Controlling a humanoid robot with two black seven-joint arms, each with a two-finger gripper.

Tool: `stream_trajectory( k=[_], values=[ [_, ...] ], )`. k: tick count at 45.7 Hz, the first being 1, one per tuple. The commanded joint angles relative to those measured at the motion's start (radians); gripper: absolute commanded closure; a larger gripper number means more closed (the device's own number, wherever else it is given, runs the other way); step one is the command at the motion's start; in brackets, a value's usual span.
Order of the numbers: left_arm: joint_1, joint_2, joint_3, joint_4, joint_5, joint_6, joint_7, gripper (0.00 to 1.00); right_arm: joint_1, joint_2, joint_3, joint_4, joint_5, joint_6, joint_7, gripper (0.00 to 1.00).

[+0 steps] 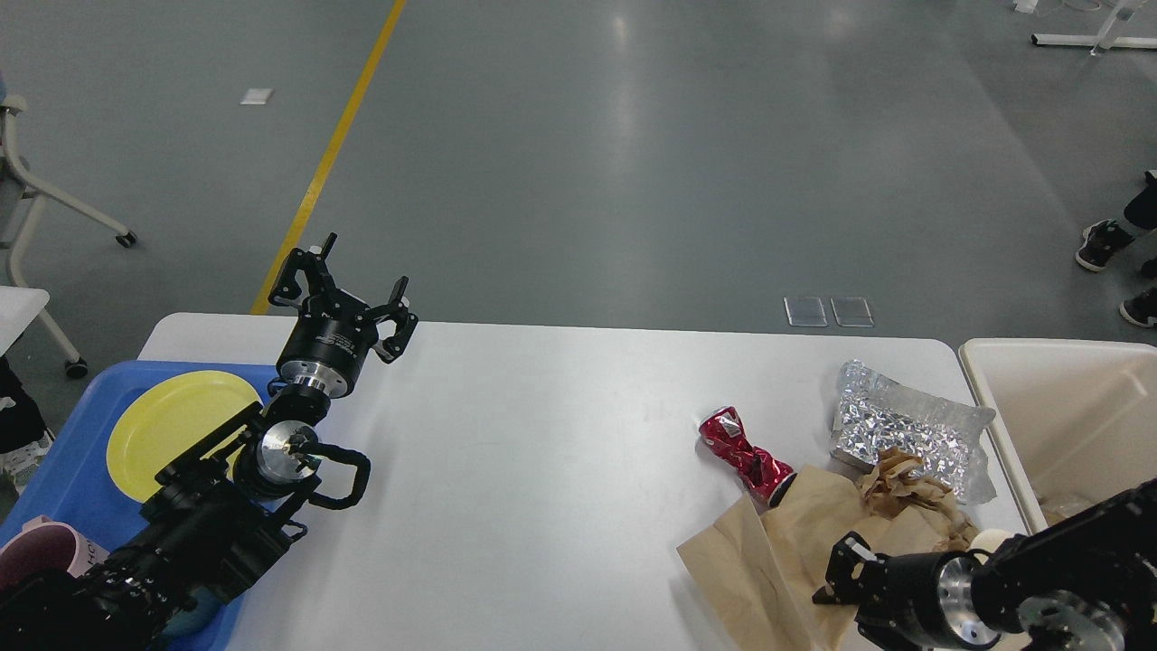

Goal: Tidy desktop
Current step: 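Lift the brown paper bag and drop it into the white bin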

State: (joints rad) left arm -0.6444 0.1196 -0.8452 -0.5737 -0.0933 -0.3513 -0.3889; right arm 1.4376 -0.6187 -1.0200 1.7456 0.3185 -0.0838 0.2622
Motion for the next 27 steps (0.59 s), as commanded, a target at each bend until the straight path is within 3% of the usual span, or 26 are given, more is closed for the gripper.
stream_trajectory(
  k=[1,5,9,17,27],
  values=[
    [0.0,0.0,0.0,0.0,0.0,0.0,-0.001,0.04,0.205,-0.05,-0.081,0.0,-0.004,0.235,-0.004,1.0],
    [0.0,0.0,0.0,0.0,0.0,0.0,0.001,0.04,0.366,-0.055,-0.156,0.0,-0.004,0.415,-0.006,1.0],
    [0.0,0.0,0.0,0.0,0.0,0.0,-0.001,0.04,0.499,-0.047,-0.228,0.0,-0.009,0.515,-0.008,1.0],
    [0.0,0.002,0.0,0.0,0.0,0.0,-0.001,0.04,0.675,-0.019,-0.321,0.0,-0.119,0.558,-0.015,1.0],
    [0.0,0.002,0.0,0.0,0.0,0.0,-0.001,0.04,0.687,-0.016,-0.367,-0.008,-0.214,0.556,-0.018,1.0]
  ],
)
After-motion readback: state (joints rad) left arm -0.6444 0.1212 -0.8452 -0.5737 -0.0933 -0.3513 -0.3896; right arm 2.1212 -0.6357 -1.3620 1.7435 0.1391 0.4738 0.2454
